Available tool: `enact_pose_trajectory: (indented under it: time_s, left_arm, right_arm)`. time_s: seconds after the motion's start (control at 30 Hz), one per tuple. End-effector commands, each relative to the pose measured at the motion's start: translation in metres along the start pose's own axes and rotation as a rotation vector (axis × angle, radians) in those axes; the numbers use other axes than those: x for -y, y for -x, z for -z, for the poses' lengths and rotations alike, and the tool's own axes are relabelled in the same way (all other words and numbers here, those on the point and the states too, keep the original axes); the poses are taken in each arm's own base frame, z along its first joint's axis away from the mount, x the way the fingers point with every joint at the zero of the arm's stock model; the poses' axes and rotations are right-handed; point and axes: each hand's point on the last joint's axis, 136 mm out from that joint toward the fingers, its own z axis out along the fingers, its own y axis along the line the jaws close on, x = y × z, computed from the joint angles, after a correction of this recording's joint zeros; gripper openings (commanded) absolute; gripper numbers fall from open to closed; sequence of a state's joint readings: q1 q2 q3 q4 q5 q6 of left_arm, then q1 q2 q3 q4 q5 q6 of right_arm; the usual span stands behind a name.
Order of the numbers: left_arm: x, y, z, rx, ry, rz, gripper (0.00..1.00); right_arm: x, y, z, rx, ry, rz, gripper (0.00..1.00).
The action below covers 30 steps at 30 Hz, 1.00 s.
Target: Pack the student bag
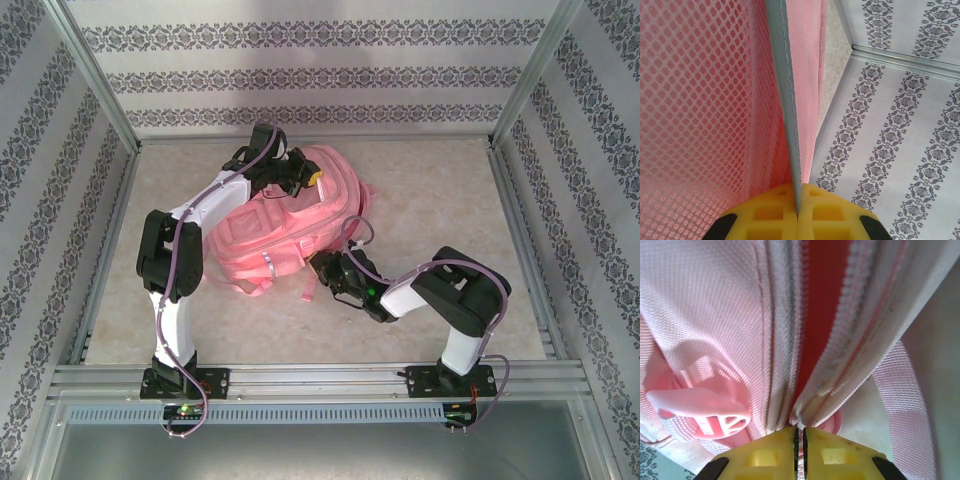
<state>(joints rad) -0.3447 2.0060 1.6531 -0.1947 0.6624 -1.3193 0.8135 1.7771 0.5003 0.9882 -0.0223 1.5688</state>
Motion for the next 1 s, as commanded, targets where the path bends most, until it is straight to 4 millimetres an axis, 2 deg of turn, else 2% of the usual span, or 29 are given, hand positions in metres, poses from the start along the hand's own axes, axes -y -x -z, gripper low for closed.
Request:
enact_pose_trajectory:
  time_s: [0.0, 0.37, 0.7, 0.77, 0.97]
  left_arm:
    - [0.015, 0.009, 0.003, 0.016, -0.060, -0.011, 0.00]
    - [0.014, 0.009, 0.003, 0.017, -0.059, -0.006, 0.00]
    - [0.011, 0.008, 0.002, 0.014, -0.060, 0.003, 0.00]
    - [0.011, 0.008, 0.002, 0.012, -0.060, 0.003, 0.00]
    - [0.009, 0.006, 0.002, 0.006, -0.054, 0.002, 0.00]
  right_arm:
    - [-0.018, 0.004, 0.004, 0.011, 0.071, 0.000, 0.14]
    - [-0.023, -0.003, -0.002, -0.017, 0.091, -0.006, 0.20]
    - [-0.007, -0.005, -0.011, -0.028, 0.079, -0.054, 0.20]
    - [-0.009, -0.005, -0.014, -0.029, 0.088, -0.053, 0.21]
    - [-0.016, -0.003, -0.015, -0.020, 0.101, -0.034, 0.13]
